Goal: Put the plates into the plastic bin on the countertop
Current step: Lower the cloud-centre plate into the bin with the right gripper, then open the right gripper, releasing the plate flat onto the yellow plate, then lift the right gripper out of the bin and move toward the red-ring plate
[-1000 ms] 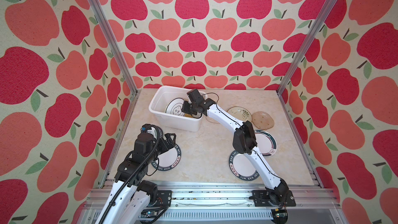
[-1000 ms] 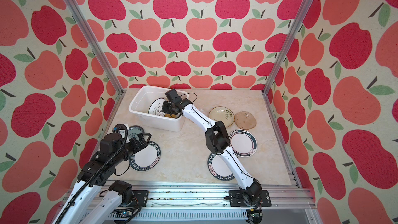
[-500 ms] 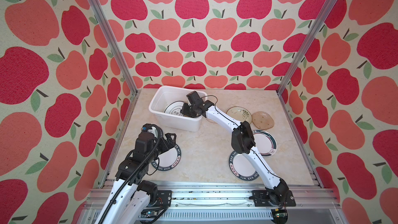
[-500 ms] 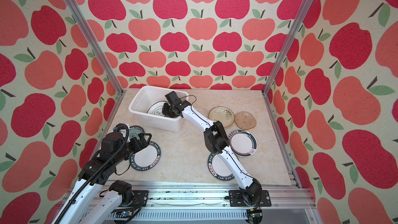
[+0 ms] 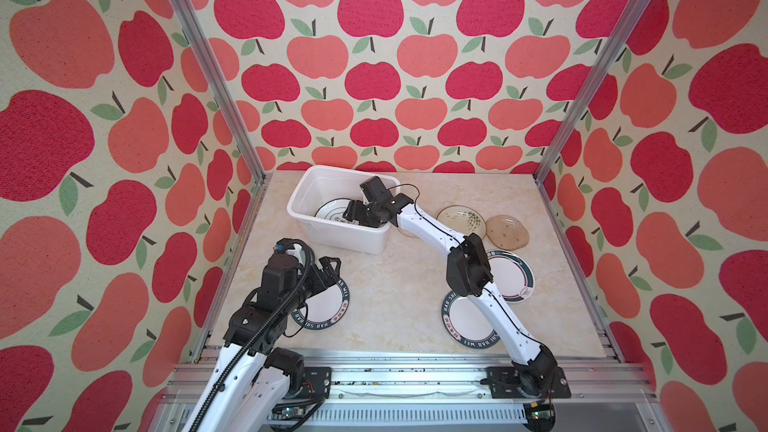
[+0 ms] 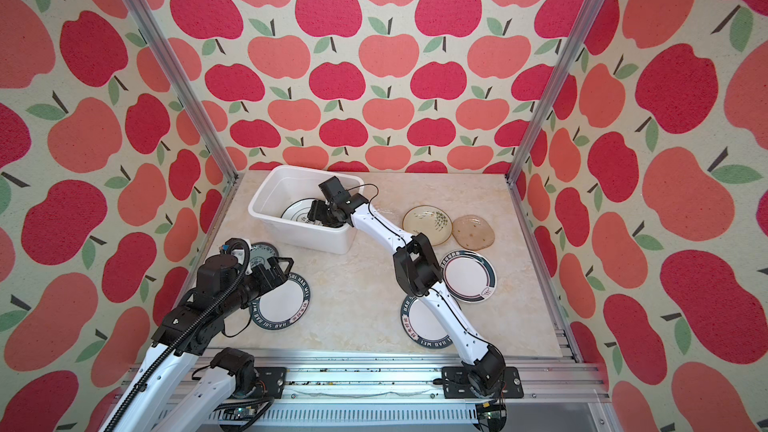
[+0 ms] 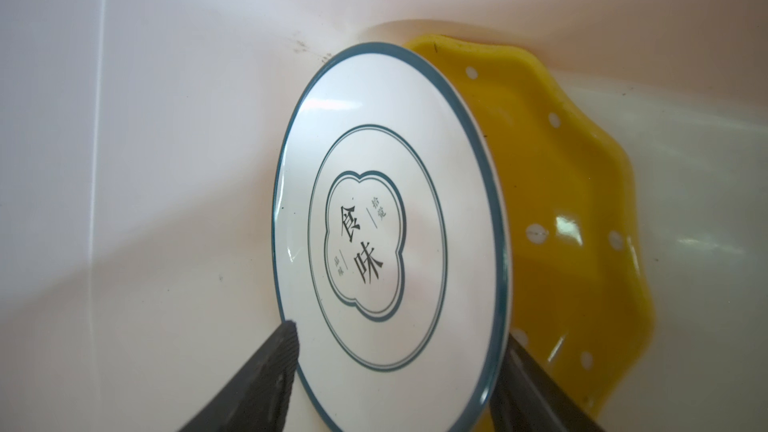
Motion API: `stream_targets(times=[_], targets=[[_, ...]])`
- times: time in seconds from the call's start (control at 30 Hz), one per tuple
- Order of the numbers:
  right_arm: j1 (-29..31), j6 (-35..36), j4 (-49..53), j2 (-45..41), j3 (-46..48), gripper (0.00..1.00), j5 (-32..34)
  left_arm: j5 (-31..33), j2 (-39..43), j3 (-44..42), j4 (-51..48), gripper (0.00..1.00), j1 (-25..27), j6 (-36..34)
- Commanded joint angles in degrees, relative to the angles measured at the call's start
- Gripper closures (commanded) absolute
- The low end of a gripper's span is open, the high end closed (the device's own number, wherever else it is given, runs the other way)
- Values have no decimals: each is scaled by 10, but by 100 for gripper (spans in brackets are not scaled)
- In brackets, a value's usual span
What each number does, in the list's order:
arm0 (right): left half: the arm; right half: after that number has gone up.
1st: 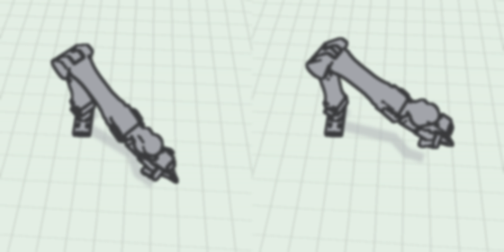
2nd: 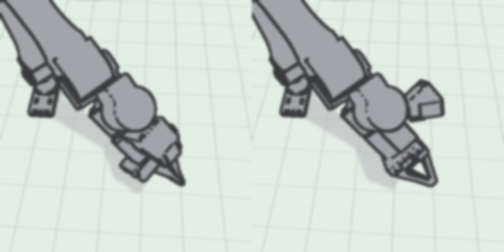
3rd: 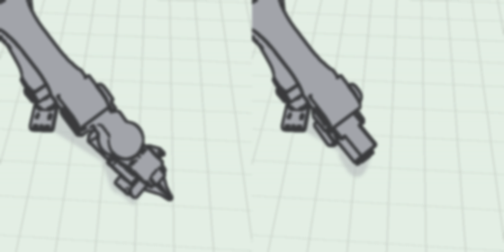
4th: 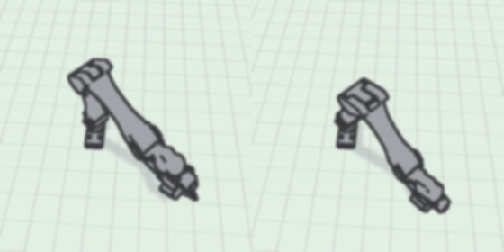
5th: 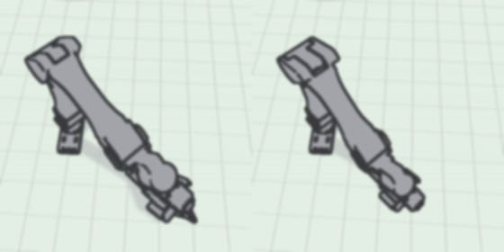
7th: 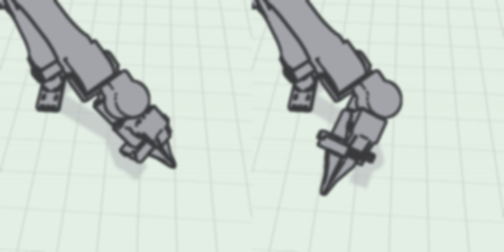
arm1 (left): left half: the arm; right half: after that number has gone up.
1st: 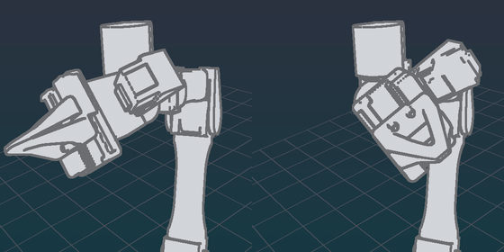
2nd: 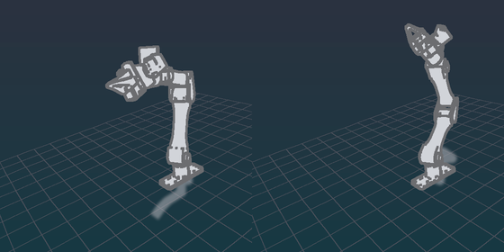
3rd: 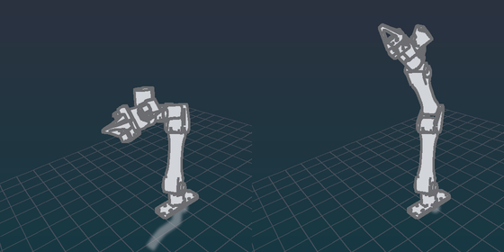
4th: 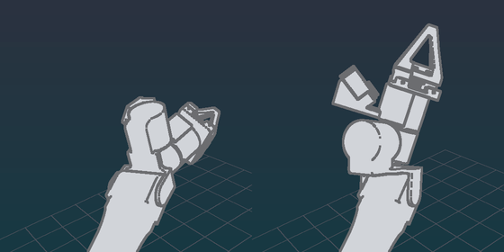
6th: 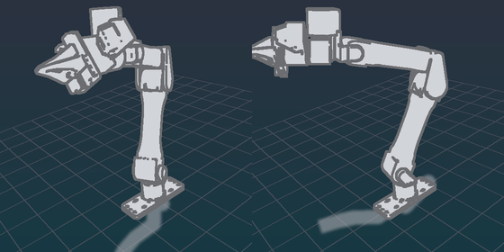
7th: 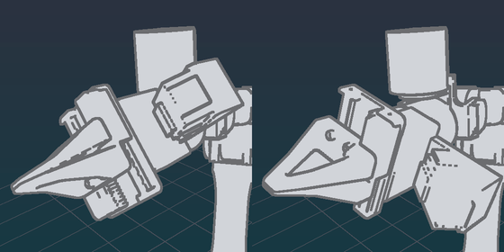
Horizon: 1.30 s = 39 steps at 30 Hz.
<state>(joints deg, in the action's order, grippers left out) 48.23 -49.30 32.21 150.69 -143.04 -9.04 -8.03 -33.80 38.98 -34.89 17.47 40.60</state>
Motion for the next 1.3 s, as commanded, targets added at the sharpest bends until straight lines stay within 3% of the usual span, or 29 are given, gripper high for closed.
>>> stream_targets(times=[0.0, 0.2, 0.27, 0.67, 0.87, 1.1, 1.27], targets=[[1, 22, 42, 19, -4, 19, 12, -3, -3, 7, 5, 1, -1, -10], [3, 30, 67, 8, -4, 14, 40, -2, 0, 7, 3, 1, -2, -9], [3, 33, 82, 2, -4, 5, 57, -1, 1, 8, 2, 1, -3, -10], [11, 111, 73, -55, -19, 1, 82, 4, 20, 7, 0, 1, -2, -11], [19, 172, 34, -108, -30, 2, 49, -51, 30, -8, 47, 1, -2, -31], [24, 257, 74, -232, -2, 5, 78, -110, 46, -29, 132, 1, 21, -69], [4, 263, 106, -388, 161, 5, 112, -71, 30, -19, 151, 1, 86, -93]])
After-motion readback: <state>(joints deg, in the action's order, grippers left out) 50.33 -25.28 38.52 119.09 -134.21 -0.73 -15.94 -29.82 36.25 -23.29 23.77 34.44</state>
